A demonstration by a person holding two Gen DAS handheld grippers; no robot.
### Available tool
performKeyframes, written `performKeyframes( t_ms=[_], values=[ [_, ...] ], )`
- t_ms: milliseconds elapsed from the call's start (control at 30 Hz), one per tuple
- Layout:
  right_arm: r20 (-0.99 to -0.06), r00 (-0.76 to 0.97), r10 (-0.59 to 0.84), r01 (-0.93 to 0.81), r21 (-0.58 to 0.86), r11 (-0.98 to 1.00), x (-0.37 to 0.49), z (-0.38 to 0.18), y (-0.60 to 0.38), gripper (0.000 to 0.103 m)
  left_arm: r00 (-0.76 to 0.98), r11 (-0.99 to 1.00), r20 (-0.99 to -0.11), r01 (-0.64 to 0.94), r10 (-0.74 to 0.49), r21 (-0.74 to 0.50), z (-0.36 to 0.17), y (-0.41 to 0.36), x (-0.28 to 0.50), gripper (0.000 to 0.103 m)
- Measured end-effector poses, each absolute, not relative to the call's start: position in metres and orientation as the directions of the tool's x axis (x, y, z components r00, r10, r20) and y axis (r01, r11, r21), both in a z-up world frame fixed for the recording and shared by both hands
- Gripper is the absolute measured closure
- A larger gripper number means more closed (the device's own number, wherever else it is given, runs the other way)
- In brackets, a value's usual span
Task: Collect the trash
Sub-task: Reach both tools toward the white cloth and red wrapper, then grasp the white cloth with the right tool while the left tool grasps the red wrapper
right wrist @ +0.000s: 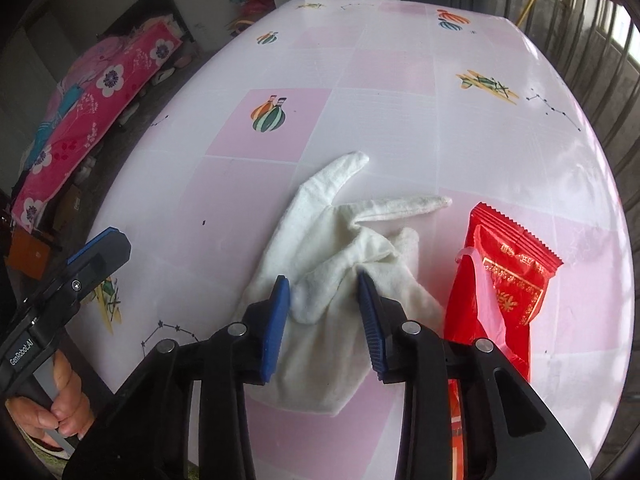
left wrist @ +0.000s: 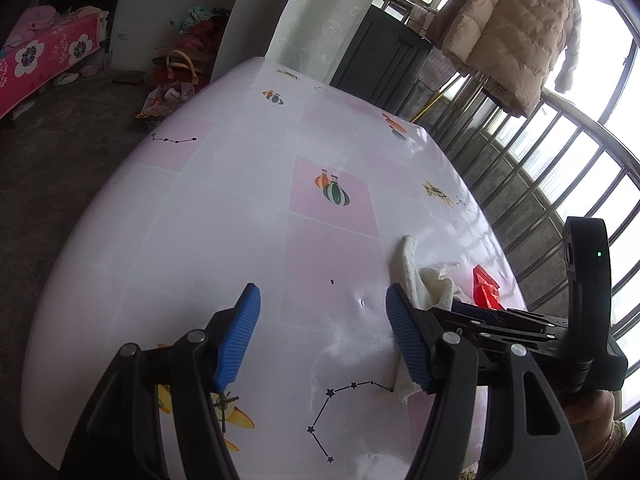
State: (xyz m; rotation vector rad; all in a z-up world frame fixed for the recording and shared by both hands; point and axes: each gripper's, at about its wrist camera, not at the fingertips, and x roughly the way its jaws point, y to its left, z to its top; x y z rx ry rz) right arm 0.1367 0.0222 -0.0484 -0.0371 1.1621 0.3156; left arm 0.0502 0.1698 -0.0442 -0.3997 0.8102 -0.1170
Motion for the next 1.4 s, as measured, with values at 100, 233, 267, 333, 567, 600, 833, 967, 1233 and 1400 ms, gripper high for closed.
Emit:
performKeyframes(
  t_ms=[100,233,267,333,567,600,833,967,1233,1400],
  values=[
    [-0.899,0.353,0.260,-0.246,0.179,0.953,0.138,-0.047,0.015,0.096,0.688,0.918,-0.683,-0.060,-0.246,-0.391,-0.045,0.171,0.050,0.040],
    [-0.845,0.392,0.365,-0.268,0.274,0.923,0.127,-0.020,0.005,0.097,0.693,0.921,-0.682,-0.066,-0.234,-0.384,-0.043,0.172,0.049,0.040],
    [-0.821,0.402,0.405,-0.282,0.310,0.908,0.124,-0.011,0.004,0.097,0.696,0.922,-0.680,-0.067,-0.231,-0.381,-0.041,0.172,0.048,0.040],
    [-0.766,0.425,0.482,-0.310,0.377,0.873,0.115,0.012,-0.003,0.097,0.701,0.923,-0.677,-0.069,-0.225,-0.378,-0.038,0.173,0.046,0.040],
    [-0.576,0.577,0.578,-0.371,0.445,0.815,0.080,0.094,-0.048,0.097,0.713,0.929,-0.663,-0.044,-0.228,-0.367,-0.025,0.164,0.045,0.040],
    [-0.555,0.600,0.576,-0.368,0.448,0.815,0.075,0.102,-0.057,0.097,0.712,0.930,-0.662,-0.033,-0.235,-0.366,-0.024,0.160,0.046,0.040],
    [-0.558,0.707,0.435,-0.249,0.379,0.891,0.051,0.115,-0.123,0.097,0.665,0.890,-0.633,0.109,-0.396,-0.443,-0.015,0.120,0.060,0.040],
    [-0.618,0.684,0.389,-0.161,0.392,0.906,0.055,0.087,-0.145,0.097,0.582,0.819,-0.608,0.195,-0.540,-0.540,-0.016,0.091,0.075,0.040],
    [-0.704,0.613,0.357,-0.075,0.398,0.914,0.082,0.023,-0.157,0.092,0.440,0.793,-0.661,0.288,-0.608,-0.538,-0.033,0.023,0.103,0.040],
    [-0.782,0.541,0.310,0.029,0.386,0.922,0.095,-0.021,-0.177,0.079,0.433,0.845,-0.727,0.314,-0.533,-0.432,-0.048,-0.013,0.117,0.043]
  ],
)
